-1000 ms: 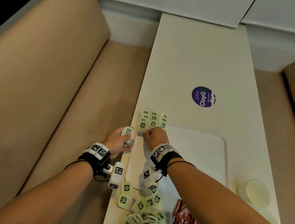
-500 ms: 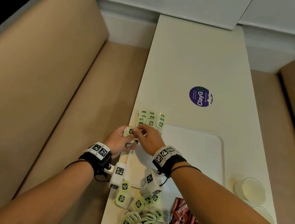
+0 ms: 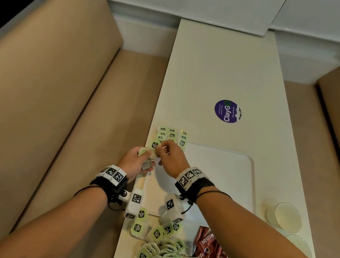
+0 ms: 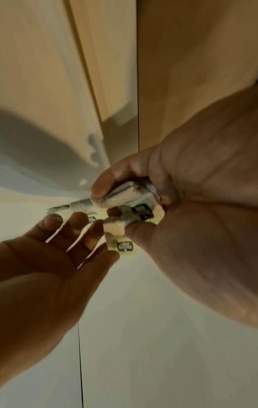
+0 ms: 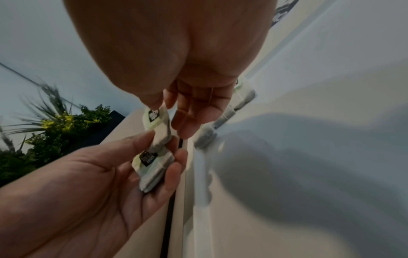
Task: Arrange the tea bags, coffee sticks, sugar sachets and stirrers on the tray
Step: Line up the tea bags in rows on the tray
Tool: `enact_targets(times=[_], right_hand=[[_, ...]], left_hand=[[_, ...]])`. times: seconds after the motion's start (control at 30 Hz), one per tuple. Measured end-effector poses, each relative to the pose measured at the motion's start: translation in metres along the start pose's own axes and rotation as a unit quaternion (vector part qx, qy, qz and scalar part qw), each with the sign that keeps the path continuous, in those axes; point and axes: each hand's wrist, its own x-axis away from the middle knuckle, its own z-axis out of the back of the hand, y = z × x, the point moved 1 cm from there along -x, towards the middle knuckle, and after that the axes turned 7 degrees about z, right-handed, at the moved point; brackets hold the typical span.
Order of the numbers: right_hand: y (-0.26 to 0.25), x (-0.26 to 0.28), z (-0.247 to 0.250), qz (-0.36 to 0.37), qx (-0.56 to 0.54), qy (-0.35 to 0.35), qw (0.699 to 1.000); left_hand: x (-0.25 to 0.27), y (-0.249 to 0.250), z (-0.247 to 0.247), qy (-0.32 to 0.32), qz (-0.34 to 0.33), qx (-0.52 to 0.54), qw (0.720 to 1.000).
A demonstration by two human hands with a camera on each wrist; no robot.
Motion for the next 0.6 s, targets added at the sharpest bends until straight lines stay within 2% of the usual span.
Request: enact_targets(times=[0.2,0.4,0.6], right_hand=[[0.013,0.007,-0.003,-0.01,0.005,-0.042,0.999],[0.025,0.002,0.007,-0.037,0.051,0.001,0.998],[0.035,-0.006,0.025,-0.102,0.135,0.041,0.985]], left_hand=[[0.0,0.001,-0.004,0.006,0.006,0.009,1.0],[-0.005,-0.001,-0.004,0.007,0.029,0.018,0.999],[-0.006,-0.005,-0.004,0.006,0.041,0.04,0.998]])
